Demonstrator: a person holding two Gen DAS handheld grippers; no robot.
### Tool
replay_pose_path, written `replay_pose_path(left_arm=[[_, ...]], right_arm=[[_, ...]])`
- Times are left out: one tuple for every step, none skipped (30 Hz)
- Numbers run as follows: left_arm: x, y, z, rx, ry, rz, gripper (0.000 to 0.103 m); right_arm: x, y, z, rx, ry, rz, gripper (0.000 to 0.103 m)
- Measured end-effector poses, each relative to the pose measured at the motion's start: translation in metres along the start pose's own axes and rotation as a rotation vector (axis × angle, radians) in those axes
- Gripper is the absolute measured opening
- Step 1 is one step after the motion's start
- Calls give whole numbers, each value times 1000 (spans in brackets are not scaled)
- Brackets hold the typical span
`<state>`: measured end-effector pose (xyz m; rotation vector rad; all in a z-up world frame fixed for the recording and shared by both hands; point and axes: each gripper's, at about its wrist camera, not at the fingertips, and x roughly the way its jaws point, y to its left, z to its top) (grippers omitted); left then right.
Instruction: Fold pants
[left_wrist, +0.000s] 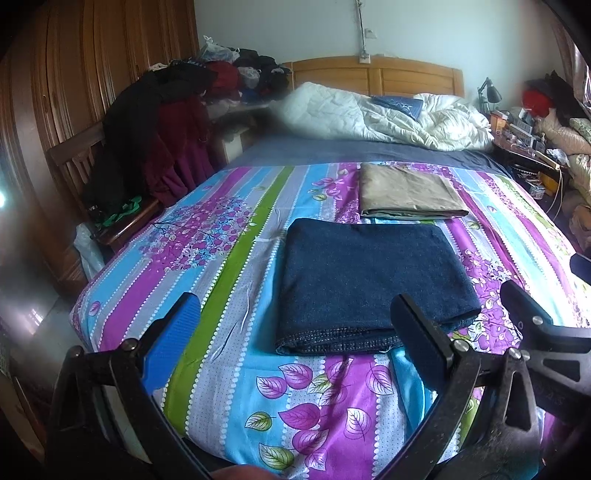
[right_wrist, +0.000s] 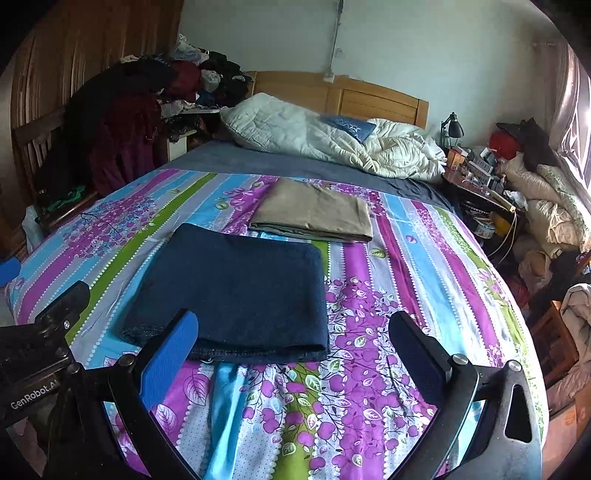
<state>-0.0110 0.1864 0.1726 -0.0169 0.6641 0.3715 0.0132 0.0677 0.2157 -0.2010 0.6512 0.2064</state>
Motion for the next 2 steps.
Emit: replay_pose_path(left_arm=[[0, -1, 0, 9, -2, 0, 103], [0, -1, 0, 18, -4, 0, 103]], right_arm=[[-1, -1, 0, 0, -2, 0, 103], [-1, 0, 0, -1, -2, 1, 103]])
